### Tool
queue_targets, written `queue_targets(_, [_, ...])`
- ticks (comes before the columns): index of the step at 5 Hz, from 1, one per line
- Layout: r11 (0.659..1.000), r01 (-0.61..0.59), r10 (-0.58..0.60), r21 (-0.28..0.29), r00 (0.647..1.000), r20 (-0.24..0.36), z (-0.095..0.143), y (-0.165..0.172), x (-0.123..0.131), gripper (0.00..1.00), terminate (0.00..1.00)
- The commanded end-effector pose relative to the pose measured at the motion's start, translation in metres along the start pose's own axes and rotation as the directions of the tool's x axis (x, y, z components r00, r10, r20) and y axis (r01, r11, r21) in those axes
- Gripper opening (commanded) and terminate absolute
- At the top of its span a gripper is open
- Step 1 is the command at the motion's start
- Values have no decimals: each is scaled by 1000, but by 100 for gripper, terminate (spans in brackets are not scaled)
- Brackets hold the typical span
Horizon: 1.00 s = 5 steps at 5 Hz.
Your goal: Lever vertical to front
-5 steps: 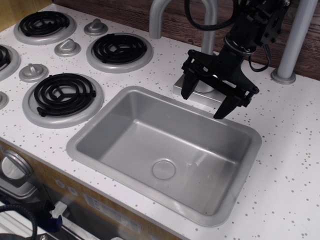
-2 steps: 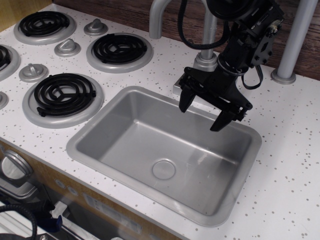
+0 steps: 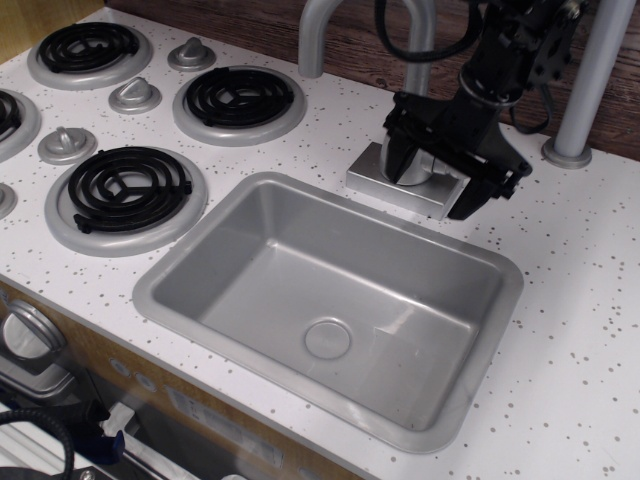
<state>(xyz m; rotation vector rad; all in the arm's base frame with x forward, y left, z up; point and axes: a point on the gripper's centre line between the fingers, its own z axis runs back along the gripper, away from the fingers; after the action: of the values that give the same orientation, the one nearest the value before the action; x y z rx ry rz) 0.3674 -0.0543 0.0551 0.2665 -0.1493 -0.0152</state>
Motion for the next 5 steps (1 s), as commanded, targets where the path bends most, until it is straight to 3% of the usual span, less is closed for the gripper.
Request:
queue_targets(1, [999,-21,24,-26,993,112,28,3,20,100,0])
queue_targets(5, [1000,6,-3,-14,976,216,38,3,49,100,0])
